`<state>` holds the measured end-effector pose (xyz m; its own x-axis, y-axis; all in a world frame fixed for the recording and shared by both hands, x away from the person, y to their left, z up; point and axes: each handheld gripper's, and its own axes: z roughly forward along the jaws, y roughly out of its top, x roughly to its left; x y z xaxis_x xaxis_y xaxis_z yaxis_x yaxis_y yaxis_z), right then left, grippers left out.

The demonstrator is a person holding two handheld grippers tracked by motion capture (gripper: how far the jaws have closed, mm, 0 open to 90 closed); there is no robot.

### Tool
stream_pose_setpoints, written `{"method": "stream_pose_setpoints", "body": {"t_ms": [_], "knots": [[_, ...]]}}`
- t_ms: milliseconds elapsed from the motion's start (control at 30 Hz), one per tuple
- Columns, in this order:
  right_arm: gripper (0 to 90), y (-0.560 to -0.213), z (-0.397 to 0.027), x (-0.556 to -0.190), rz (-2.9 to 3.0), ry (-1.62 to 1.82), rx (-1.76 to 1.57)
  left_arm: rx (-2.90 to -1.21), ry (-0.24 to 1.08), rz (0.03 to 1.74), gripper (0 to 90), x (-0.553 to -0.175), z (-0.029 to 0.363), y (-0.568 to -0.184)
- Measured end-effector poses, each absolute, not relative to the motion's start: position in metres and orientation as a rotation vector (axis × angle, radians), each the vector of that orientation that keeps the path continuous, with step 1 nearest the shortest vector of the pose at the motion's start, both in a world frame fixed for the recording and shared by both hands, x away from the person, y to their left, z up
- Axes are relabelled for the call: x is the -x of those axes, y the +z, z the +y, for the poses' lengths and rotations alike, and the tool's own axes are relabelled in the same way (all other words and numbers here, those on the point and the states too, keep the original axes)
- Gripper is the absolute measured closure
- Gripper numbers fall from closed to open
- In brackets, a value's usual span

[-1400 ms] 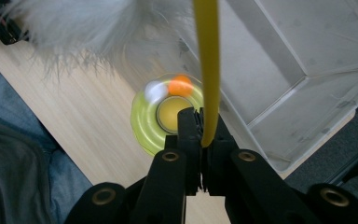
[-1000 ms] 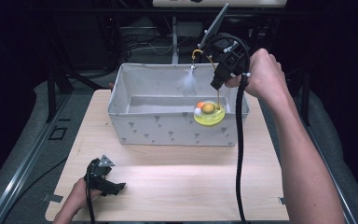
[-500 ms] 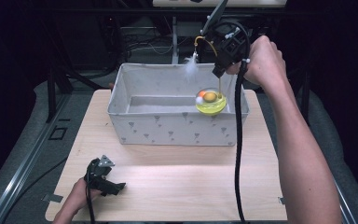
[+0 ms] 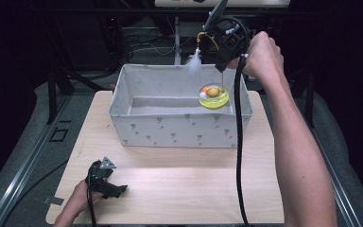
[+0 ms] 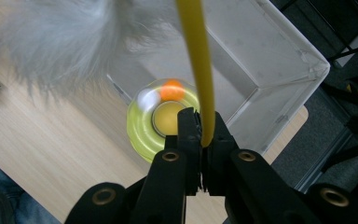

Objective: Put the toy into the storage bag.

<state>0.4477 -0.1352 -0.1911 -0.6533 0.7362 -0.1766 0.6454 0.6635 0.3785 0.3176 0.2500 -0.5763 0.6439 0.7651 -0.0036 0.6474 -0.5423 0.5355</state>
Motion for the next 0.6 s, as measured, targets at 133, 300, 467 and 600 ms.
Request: {"method": "stream_pose_setpoints", "body": {"t_ms": [133, 300, 467, 600], "knots": [[87.8, -0.193, -0.139, -0.455, 2.547, 0.419, -1.111, -2.368, 0.316, 1.100, 0.0, -0.318, 0.250, -0.576], [87.9, -0.196, -0.143, -0.464, 2.521, 0.422, -1.146, -2.368, 0.316, 1.099, 0.0, -0.318, 0.250, -0.576], [87.9, -0.204, -0.147, -0.473, 2.520, 0.423, -1.192, -2.370, 0.316, 1.097, 0.0, -0.318, 0.250, -0.576], [87.8, -0.209, -0.150, -0.479, 2.510, 0.425, -1.217, -2.368, 0.316, 1.099, 0.0, -0.318, 0.250, -0.576]]}}
